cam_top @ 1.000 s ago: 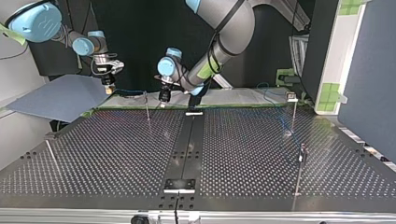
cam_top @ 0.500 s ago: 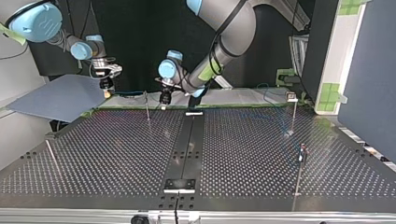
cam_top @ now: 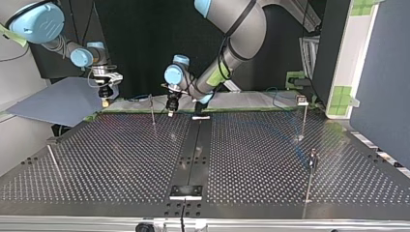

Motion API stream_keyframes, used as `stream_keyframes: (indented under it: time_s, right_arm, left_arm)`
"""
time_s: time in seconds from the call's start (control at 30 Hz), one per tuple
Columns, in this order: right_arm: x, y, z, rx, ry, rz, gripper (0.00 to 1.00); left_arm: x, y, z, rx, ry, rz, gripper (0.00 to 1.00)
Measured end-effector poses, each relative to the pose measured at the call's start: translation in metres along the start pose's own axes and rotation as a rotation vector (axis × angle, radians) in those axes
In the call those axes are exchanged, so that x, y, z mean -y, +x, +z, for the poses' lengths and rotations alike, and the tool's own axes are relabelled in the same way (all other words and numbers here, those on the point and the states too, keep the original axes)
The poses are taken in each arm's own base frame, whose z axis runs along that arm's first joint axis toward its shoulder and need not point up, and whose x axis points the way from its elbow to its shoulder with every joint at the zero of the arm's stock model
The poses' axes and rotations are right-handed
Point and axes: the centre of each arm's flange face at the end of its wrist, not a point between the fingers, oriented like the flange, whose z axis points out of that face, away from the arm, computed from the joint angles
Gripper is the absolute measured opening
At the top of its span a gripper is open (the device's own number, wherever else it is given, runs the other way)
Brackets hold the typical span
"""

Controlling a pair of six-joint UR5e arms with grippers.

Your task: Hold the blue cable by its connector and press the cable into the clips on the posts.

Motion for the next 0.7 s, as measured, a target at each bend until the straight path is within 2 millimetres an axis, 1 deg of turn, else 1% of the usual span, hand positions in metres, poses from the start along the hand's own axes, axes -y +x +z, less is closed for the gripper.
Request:
stream_keyframes:
  time_s: [0.17,0.4,0.57,0.7]
  right_arm:
    - [-0.003,0.004,0.006,-0.005,-0.001,0.003,0.0]
    - [-0.006,0.01,0.014,-0.017,-0.001,0.006,0.0]
    - [-0.007,0.011,0.016,-0.021,-0.001,0.005,0.0]
    - [-0.008,0.016,0.023,-0.027,0.002,0.014,0.0]
  left_arm:
    - [-0.004,-0.004,0.004,-0.009,-0.022,0.004,0.0]
    - [-0.017,-0.008,0.008,-0.022,-0.081,0.015,0.0]
    - [-0.019,-0.008,0.009,-0.024,-0.08,0.016,0.0]
    - [-0.02,-0.007,0.01,-0.024,-0.074,0.014,0.0]
